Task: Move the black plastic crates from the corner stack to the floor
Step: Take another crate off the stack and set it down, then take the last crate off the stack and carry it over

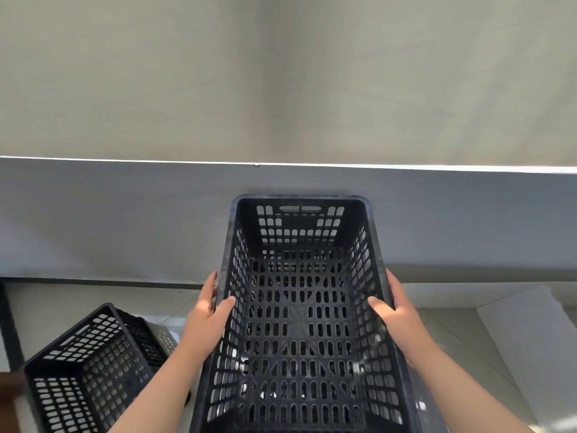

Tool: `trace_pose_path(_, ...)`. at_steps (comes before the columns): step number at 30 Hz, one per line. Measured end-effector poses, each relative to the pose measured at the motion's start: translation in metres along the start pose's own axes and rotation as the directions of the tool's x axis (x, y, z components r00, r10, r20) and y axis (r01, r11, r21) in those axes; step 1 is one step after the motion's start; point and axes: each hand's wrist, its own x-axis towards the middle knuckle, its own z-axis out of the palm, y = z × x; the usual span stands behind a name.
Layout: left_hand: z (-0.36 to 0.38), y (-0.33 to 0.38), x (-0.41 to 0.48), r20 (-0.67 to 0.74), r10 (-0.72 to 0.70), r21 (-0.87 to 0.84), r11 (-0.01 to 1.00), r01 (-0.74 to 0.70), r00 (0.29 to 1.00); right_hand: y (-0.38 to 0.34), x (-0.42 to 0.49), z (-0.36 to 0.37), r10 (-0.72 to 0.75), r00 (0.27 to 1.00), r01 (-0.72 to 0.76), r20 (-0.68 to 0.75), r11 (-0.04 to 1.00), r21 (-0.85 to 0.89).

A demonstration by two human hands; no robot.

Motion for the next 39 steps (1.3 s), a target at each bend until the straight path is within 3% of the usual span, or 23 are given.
trace_pose_path(6,-0.003,0.02,-0.017,-0.016,0.03,-0.011,0.999,-0.031,0.999,-0.022,-0.017,0.002,-0.04,0.999,0.04,-0.003,0.998,-0.047)
trace_pose_path(13,-0.011,0.058,-0.048,-0.039,0.097,-0.039,0.994,-0.098,0.995,-0.061,-0.04,-0.01,-0.073,0.997,0.073,0.008,0.996,0.047)
trace_pose_path(25,-0.018,0.132,-0.113,-0.113,0.293,-0.086,0.949,-0.303,0.949,-0.145,-0.081,-0.041,-0.316,0.944,0.313,0.096,0.948,0.052)
trace_pose_path(33,-0.049,0.133,-0.16,-0.21,0.294,-0.153,0.932,-0.329,0.932,-0.168,-0.101,-0.023,-0.371,0.909,0.367,0.19,0.928,0.058)
trace_pose_path(39,-0.102,0.112,-0.197,-0.242,0.299,-0.18,0.921,-0.346,0.923,-0.183,-0.132,0.03,-0.394,0.887,0.395,0.241,0.917,0.049)
